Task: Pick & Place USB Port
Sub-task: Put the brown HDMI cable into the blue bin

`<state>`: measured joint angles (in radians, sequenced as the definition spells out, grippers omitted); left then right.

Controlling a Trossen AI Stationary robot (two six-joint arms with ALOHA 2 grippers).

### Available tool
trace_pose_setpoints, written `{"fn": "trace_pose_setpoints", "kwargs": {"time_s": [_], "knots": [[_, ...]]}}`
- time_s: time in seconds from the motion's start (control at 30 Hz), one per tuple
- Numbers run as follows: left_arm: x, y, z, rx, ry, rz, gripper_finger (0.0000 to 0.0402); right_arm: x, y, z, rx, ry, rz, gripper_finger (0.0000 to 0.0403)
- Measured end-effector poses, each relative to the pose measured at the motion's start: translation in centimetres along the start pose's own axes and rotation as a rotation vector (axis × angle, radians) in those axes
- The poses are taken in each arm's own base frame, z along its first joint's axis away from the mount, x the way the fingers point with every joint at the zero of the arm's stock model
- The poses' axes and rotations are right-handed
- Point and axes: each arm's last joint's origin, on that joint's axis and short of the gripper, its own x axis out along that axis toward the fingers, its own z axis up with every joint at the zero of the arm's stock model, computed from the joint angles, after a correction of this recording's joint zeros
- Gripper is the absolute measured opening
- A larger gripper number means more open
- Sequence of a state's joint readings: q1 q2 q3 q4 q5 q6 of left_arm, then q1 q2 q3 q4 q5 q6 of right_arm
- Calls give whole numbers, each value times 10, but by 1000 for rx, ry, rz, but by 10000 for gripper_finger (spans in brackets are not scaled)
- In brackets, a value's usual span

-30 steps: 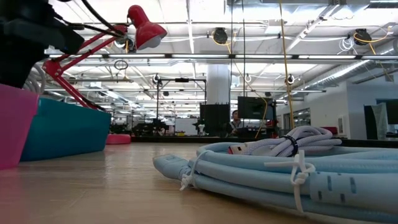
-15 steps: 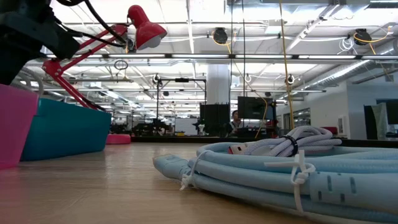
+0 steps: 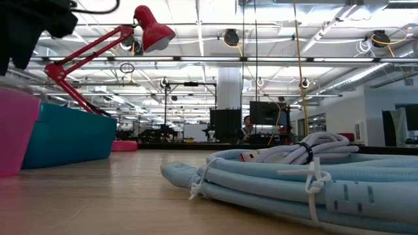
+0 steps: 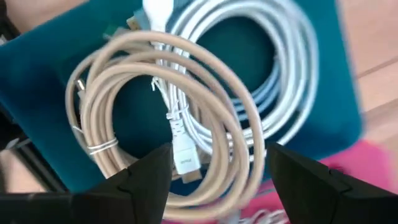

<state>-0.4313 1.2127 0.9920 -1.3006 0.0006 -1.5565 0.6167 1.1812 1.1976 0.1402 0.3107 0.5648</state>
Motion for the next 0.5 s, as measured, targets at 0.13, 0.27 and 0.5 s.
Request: {"fn": "trace_pose_setpoints", "kwargs": {"time_s": [0.13, 0.27, 0.5], "knots": [[-20, 6, -1, -38, -126, -235, 261, 0, 0, 0, -1, 3, -2, 242], [-45, -7, 0, 47, -241, -590, 218, 0, 0, 0, -1, 3, -2, 242], [-25, -25, 8, 116, -171, -480, 17, 1, -2, 1, -4, -2, -9, 242]]}}
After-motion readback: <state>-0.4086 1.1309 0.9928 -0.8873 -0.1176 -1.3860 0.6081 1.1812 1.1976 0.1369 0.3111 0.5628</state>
